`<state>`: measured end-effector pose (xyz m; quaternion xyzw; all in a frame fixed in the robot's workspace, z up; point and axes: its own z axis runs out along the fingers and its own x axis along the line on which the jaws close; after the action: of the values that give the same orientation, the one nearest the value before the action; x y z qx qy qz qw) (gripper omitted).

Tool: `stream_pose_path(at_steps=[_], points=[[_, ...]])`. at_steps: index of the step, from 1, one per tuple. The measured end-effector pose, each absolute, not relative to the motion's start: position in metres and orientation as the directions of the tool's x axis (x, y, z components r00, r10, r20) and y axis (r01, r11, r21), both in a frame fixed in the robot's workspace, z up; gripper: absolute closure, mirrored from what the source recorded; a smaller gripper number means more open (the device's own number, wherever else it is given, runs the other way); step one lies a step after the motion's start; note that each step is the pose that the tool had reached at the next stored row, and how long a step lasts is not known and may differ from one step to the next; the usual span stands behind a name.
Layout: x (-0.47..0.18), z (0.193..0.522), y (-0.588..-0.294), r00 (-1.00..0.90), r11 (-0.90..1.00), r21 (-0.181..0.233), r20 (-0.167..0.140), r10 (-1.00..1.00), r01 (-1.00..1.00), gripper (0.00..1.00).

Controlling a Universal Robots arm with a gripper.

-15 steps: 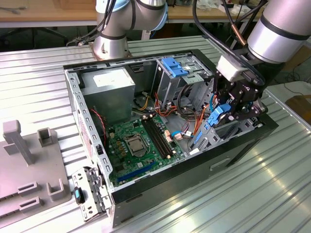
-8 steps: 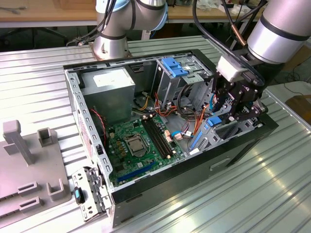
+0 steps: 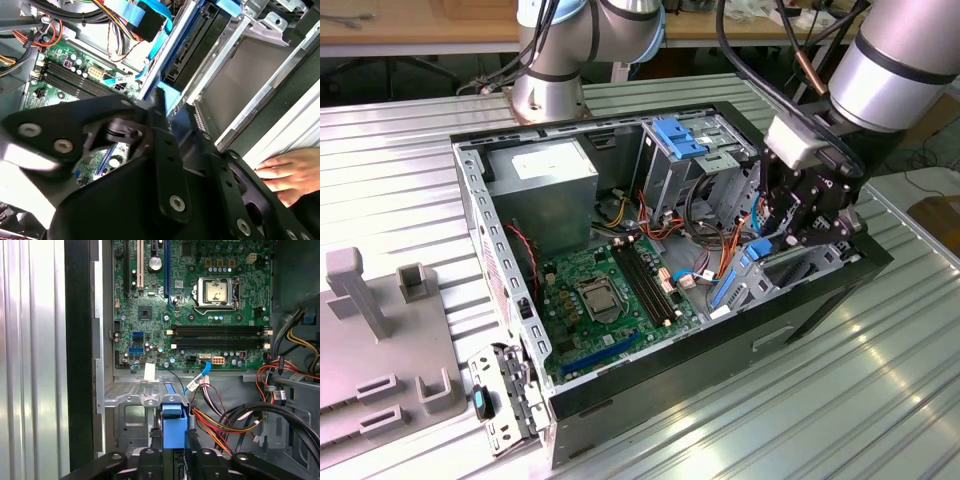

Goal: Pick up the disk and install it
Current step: 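Insert the disk into the insertion slot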

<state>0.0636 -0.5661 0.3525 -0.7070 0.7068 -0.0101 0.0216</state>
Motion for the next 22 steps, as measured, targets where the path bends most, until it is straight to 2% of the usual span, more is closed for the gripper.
stream_pose_path(at_steps=[4,9,22], points=[[0.079,0.352,-0.566,0.001,0.000,-0.045,-0.016,-1.000,-0.999,0.88],[0.106,0.350,-0.566,0.001,0.000,-0.045,-0.017,-1.000,-0.999,0.89],[0.107,0.350,-0.566,0.001,0.000,-0.045,-0.016,-1.000,-0.999,0.89]])
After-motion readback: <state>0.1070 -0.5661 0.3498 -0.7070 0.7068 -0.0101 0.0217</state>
